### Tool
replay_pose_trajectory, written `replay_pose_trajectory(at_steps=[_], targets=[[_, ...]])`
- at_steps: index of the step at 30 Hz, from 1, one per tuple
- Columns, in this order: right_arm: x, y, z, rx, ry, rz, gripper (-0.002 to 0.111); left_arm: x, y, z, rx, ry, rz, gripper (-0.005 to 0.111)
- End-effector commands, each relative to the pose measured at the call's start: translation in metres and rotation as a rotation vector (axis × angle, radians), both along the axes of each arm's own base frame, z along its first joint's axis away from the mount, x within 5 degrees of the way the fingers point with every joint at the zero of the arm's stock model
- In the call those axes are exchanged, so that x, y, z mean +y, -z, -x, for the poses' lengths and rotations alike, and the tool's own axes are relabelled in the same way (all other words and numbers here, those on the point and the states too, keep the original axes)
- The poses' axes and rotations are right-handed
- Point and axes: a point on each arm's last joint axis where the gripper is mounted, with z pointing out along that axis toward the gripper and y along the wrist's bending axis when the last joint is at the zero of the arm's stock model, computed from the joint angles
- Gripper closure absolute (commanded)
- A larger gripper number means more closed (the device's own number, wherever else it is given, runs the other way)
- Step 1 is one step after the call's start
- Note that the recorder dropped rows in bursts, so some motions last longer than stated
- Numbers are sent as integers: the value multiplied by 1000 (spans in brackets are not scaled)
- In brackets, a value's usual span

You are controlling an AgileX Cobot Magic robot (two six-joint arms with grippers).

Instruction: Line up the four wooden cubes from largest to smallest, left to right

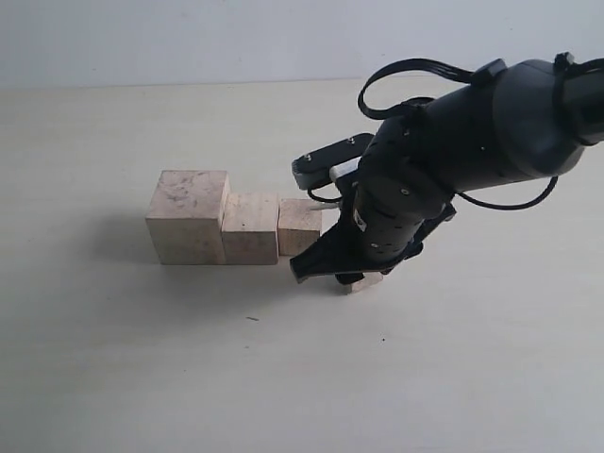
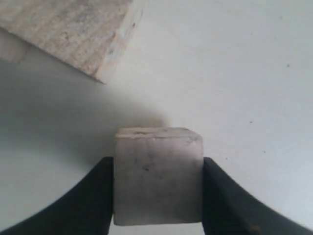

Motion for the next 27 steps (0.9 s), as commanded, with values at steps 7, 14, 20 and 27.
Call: replay_pose_trajectory(at_steps=[7,14,20,27], targets=[[-19,-87,-20,-219,-311,65,108,0,0,0,-10,5,-1,107],[-69,-96,-73,-215,-137,61,108,0,0,0,-10,5,-1,107],[-88,-68,-89,-60,-394,20,108,0,0,0,-10,5,-1,107],[-64,-33,-83,-13,-956,-70,108,0,0,0,-10,5,-1,107]])
